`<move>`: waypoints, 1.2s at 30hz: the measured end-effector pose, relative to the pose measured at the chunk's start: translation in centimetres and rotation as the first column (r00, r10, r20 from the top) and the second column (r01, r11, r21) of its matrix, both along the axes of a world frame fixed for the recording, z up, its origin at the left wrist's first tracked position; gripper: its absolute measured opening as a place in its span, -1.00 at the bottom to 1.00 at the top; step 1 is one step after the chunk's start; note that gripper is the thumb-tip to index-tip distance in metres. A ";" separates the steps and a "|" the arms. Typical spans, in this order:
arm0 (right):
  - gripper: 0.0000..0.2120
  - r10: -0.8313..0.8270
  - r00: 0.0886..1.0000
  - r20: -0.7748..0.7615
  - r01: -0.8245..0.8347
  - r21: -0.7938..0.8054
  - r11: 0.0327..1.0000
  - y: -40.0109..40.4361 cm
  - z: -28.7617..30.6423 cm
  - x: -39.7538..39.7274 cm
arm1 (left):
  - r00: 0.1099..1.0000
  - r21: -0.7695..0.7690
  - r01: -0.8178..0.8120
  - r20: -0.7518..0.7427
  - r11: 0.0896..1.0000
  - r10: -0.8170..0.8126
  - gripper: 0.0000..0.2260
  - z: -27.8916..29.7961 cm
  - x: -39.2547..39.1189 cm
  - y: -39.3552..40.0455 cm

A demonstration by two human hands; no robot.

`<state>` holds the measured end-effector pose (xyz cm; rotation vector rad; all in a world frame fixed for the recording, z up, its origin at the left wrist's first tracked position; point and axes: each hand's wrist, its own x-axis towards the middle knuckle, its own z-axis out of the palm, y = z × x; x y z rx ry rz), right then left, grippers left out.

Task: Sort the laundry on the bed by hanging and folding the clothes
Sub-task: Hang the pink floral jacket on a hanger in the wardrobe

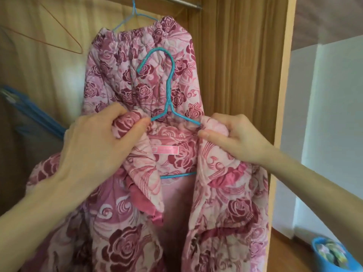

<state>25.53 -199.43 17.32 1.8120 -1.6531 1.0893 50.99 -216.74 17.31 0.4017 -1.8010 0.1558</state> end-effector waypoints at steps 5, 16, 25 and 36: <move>-0.47 0.027 0.980 0.199 -0.003 -0.120 0.993 0.9 3.2 -0.9 | 0.972 -0.114 0.087 0.229 0.990 -0.059 -0.50 3.7 0.2 -0.5; -0.49 -0.101 0.984 0.147 0.137 -0.266 0.954 2.2 12.5 -3.1 | 0.966 -0.027 0.184 0.192 0.983 -0.176 -0.57 12.8 -5.4 -1.4; -0.64 -0.057 0.996 -0.067 0.064 0.108 0.992 1.4 15.3 -4.3 | 0.987 -0.028 0.132 -0.084 0.991 -0.134 -0.71 16.0 -5.1 -3.6; -0.56 -0.060 0.993 -0.105 0.054 -0.063 0.997 -2.1 15.4 -3.5 | 0.998 -0.133 0.063 -0.006 0.989 -0.064 -0.60 15.2 -5.8 -4.9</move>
